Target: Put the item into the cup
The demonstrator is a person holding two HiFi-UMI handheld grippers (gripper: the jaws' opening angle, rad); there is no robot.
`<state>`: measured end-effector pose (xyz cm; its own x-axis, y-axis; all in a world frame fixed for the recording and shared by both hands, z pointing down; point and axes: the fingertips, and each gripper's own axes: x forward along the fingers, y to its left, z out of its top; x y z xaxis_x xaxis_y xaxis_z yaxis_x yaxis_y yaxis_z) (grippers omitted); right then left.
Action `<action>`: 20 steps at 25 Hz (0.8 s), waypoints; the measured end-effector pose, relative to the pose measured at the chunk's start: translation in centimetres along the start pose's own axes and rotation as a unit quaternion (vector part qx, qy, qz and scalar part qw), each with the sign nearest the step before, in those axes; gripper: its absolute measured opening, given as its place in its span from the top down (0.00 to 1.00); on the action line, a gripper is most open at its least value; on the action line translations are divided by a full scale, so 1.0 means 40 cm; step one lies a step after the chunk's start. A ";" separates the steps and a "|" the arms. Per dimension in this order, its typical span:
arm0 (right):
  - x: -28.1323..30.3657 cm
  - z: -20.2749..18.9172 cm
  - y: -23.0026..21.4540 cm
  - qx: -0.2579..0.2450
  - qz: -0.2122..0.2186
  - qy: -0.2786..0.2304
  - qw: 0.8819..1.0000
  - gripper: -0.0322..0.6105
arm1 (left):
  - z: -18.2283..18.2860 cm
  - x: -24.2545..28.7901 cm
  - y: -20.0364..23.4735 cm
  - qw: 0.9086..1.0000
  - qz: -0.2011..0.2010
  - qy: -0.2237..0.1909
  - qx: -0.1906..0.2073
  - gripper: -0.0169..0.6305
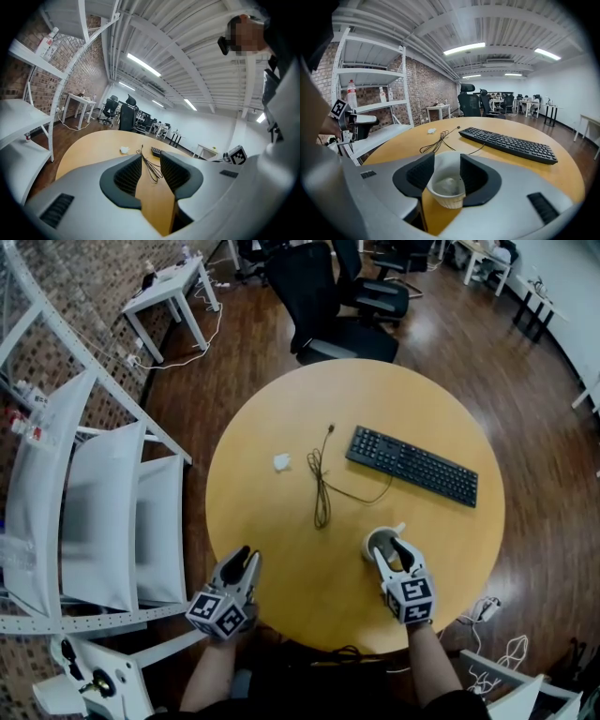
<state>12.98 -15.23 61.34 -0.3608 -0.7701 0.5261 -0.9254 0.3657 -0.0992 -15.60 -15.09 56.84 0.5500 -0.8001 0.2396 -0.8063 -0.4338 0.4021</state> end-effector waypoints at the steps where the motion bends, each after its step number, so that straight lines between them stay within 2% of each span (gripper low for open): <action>1: -0.002 0.003 0.001 -0.001 -0.001 -0.002 1.000 0.67 | 0.002 -0.003 0.000 1.000 0.000 -0.001 0.000 0.79; 6: -0.022 0.029 0.003 -0.001 -0.006 -0.023 1.000 0.67 | 0.012 -0.020 0.004 1.000 0.000 -0.004 0.005 0.79; 15: -0.131 0.096 -0.003 0.002 -0.003 -0.129 0.992 0.68 | 0.053 -0.056 0.002 1.000 -0.015 -0.019 0.016 0.79; 20: -0.191 0.122 -0.006 -0.003 -0.027 -0.161 0.987 0.68 | 0.085 -0.072 -0.002 0.998 -0.034 -0.037 0.032 0.79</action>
<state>15.40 -12.00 53.23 -0.3305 -0.9141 0.2350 -0.9438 0.3226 -0.0725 -17.85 -14.14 53.11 0.5882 -0.7951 0.1475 -0.7815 -0.5120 0.3565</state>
